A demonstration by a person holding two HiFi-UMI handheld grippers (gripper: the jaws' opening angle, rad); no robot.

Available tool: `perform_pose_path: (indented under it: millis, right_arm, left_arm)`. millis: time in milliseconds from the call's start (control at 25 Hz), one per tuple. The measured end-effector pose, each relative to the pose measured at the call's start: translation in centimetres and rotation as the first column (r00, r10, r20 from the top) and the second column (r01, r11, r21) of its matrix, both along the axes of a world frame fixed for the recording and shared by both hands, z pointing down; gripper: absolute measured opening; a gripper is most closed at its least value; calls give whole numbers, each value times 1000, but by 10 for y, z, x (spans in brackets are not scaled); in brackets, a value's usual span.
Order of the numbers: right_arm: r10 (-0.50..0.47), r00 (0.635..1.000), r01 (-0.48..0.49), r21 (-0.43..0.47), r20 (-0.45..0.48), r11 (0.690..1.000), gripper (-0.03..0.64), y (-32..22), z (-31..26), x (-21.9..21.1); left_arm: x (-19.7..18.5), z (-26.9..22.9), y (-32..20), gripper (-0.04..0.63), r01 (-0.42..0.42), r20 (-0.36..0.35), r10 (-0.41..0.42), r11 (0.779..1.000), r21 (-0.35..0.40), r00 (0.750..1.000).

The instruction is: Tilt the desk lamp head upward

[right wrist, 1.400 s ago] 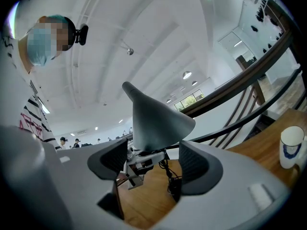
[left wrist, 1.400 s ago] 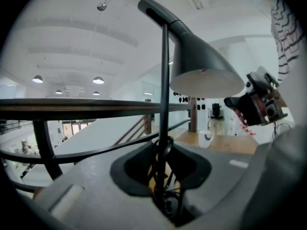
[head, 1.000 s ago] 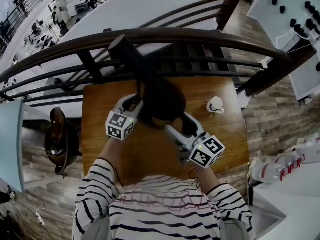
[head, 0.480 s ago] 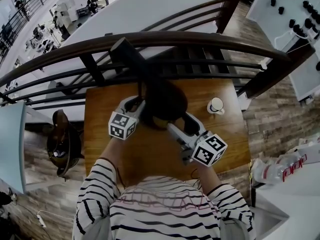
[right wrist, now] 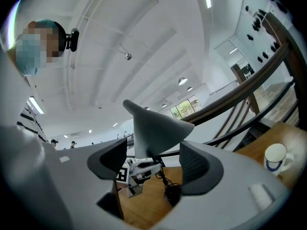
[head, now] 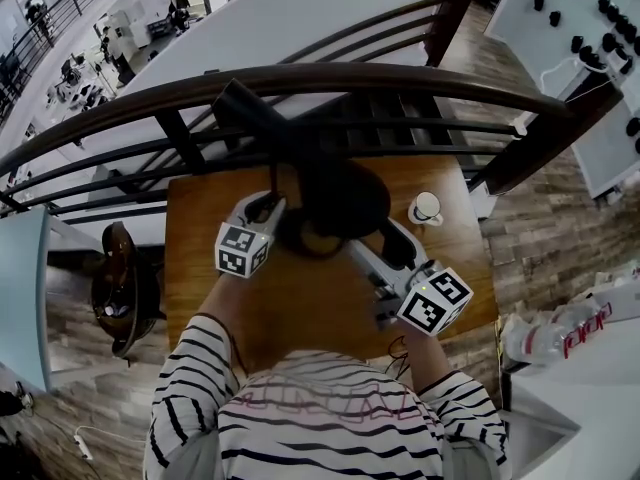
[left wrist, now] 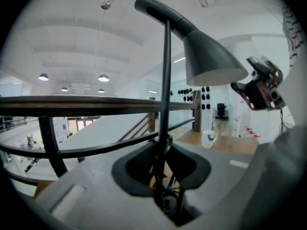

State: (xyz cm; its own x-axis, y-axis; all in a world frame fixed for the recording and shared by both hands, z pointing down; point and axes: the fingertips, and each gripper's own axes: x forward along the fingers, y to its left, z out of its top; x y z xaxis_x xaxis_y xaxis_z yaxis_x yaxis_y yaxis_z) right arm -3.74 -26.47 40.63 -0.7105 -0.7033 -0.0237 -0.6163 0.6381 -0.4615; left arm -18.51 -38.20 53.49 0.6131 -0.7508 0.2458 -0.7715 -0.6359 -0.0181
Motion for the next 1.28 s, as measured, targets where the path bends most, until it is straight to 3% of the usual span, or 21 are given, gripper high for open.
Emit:
perform_pose_path:
  millis: [640, 1280]
  right_arm:
    - [73, 994, -62, 144, -75, 988, 330, 11, -85, 35]
    - [105, 978, -62, 230, -182, 971, 356, 15, -148, 32]
  left_arm:
    - [0, 2, 4, 75, 34, 14, -34, 999, 7, 999]
    - [-3, 2, 7, 75, 51, 22, -52, 999, 9, 998]
